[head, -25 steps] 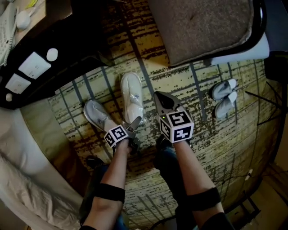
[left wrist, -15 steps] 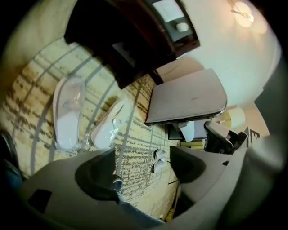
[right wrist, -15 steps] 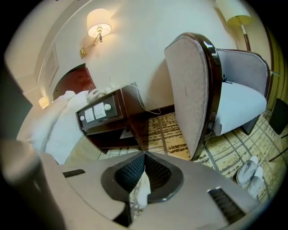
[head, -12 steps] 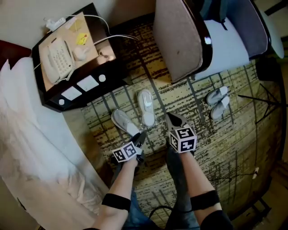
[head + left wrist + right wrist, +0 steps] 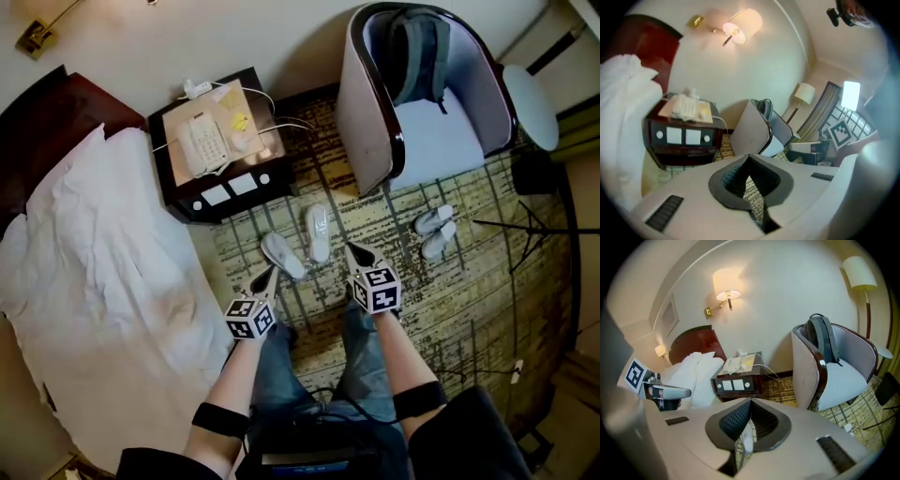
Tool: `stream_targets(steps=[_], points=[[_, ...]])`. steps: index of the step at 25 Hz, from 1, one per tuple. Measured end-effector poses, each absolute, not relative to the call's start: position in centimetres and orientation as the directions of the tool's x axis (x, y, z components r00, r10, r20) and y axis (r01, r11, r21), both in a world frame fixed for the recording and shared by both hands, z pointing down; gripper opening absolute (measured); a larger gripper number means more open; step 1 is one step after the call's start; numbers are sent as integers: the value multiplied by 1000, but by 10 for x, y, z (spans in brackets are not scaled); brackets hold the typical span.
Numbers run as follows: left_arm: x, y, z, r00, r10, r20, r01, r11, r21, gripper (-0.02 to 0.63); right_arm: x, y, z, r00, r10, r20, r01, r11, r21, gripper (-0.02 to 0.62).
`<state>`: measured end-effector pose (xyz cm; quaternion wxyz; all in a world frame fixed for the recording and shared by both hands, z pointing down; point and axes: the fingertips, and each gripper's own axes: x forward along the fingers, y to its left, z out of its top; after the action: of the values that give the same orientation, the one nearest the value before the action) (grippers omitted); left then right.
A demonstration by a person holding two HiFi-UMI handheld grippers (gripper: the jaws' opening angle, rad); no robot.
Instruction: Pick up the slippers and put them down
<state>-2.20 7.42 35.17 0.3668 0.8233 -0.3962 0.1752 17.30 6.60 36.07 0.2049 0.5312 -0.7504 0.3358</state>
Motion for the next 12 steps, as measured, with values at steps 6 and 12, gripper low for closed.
stream_targets(steps=[6,12], points=[[-62,64,237,554,-650,521,-832,-455,317,2,169,58,265,-396,-675,623,-918,305,-253,2],[-97,78,168,493,-733,469,-869,-442,223,2,151,72,215,-456,-668,589,-887,399,-234,2]])
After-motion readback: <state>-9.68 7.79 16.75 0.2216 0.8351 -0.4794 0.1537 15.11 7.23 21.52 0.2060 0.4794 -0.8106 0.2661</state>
